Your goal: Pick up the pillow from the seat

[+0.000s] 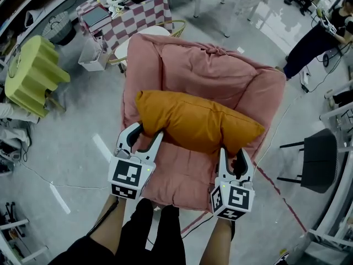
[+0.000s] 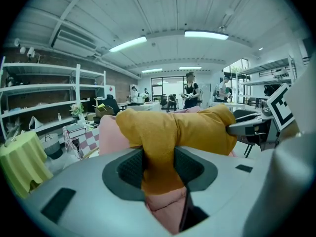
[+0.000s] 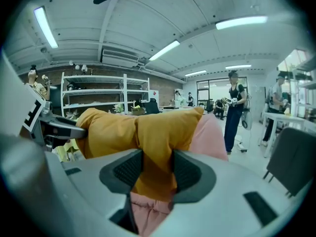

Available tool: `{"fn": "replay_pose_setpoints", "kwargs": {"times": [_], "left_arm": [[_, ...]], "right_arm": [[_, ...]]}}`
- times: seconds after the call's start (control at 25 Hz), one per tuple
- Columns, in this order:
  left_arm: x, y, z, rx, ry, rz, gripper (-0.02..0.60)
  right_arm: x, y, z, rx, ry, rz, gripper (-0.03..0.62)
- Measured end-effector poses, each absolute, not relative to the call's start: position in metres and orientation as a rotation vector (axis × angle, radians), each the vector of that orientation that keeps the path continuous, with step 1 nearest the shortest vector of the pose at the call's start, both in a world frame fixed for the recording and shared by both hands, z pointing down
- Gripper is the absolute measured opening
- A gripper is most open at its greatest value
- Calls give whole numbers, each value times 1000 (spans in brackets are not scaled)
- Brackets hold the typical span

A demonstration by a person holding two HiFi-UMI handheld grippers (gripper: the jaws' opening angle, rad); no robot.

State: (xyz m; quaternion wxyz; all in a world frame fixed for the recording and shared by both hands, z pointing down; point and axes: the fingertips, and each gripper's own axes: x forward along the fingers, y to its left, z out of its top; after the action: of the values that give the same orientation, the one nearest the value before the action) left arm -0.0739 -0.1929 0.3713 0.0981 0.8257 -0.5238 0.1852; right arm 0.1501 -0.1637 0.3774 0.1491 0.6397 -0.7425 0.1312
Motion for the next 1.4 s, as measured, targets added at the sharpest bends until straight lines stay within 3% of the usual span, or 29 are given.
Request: {"fn": "replay_pose_setpoints", "kwargs": {"times": [1.4], "left_arm": [[-86,-152,180,2594,-1651,349,179]], "right_arm": [[138,-121,184,1948,-2217,154,198]]}}
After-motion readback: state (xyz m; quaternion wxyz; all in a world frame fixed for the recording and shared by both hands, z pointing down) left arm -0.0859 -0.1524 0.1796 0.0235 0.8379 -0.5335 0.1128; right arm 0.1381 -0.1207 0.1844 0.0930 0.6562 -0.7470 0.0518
